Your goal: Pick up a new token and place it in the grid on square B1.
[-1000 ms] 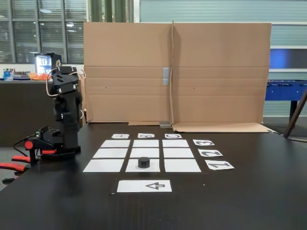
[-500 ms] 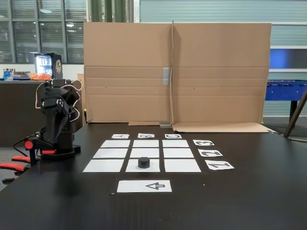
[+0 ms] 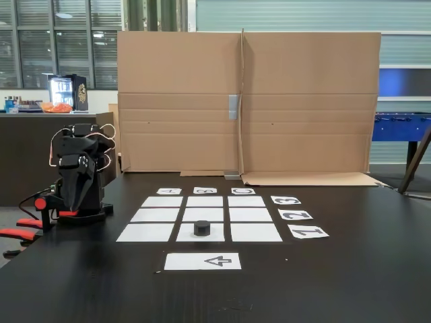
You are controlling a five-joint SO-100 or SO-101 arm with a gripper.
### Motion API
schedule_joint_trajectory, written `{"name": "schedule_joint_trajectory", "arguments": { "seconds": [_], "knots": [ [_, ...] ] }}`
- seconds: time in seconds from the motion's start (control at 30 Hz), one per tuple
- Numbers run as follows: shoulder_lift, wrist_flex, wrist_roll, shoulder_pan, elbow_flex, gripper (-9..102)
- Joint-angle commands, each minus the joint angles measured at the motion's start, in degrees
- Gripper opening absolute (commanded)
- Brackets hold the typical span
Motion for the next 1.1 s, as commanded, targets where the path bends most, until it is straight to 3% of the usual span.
{"name": "schedule_joint_trajectory", "arguments": {
  "seconds": [0.0, 1.07],
  "knots": [
    [2.2, 1.1, -0.6, 0.6, 0.5, 6],
    [10.3, 4.9, -1.6, -0.1, 2.3, 5]
  ]
}}
